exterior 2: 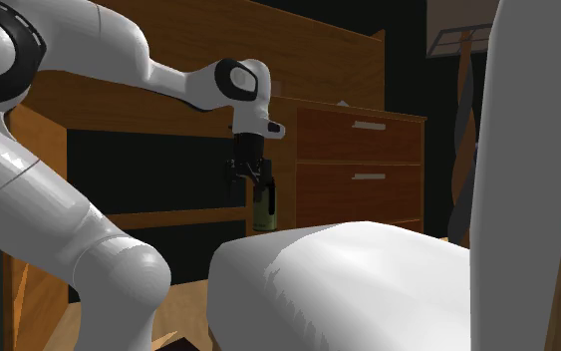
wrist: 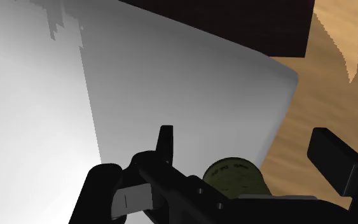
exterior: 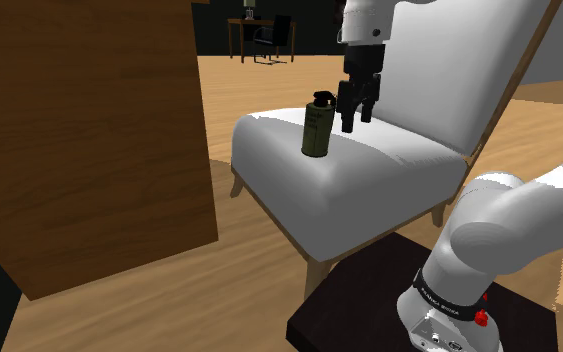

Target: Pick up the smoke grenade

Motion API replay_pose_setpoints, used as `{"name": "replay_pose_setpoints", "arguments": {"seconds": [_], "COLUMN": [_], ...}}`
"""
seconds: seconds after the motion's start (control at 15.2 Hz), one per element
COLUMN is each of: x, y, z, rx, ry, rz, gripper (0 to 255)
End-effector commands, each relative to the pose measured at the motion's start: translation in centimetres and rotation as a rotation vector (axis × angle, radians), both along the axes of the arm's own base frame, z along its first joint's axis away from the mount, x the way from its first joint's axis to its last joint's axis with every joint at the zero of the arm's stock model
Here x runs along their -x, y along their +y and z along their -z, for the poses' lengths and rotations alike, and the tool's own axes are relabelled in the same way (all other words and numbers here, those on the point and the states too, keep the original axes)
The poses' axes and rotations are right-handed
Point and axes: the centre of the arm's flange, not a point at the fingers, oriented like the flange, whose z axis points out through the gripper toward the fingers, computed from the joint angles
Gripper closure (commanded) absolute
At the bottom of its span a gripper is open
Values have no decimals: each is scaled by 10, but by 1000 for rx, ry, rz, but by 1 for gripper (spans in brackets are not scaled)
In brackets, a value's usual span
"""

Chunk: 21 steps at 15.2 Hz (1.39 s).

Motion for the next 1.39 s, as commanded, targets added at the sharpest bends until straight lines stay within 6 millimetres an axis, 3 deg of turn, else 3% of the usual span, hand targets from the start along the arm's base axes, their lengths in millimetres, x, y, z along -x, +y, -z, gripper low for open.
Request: {"name": "replay_pose_setpoints", "arguments": {"seconds": [0.0,0.66,1.19,1.32], "x": [0,-93,-93,-93], "y": [0,24,25,25], "z": [0,-70,-31,-31], "rx": [0,30,30,30], "ry": [0,-115,-116,-116], "rz": [0,1,1,1], "gripper": [0,0,0,0]}}
